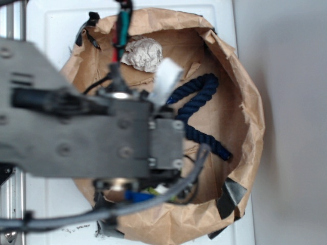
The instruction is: Grab the green animal.
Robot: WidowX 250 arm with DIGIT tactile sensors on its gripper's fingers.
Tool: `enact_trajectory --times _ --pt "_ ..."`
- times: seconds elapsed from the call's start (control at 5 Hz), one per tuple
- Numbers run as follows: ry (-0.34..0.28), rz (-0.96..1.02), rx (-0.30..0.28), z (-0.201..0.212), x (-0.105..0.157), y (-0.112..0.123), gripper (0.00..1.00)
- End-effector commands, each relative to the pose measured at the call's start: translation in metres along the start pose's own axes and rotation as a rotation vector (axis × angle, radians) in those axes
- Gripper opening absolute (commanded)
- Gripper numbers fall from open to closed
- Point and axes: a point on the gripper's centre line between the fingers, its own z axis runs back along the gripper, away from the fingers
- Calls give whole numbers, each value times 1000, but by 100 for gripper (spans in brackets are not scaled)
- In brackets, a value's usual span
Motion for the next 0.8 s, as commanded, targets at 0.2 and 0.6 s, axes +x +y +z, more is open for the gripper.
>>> enact_trajectory --times 0.2,0.6 --pt "-139 -22 -223 -13 -3 -2 100" --pt "-137 -36 -197 -35 -10 -3 100"
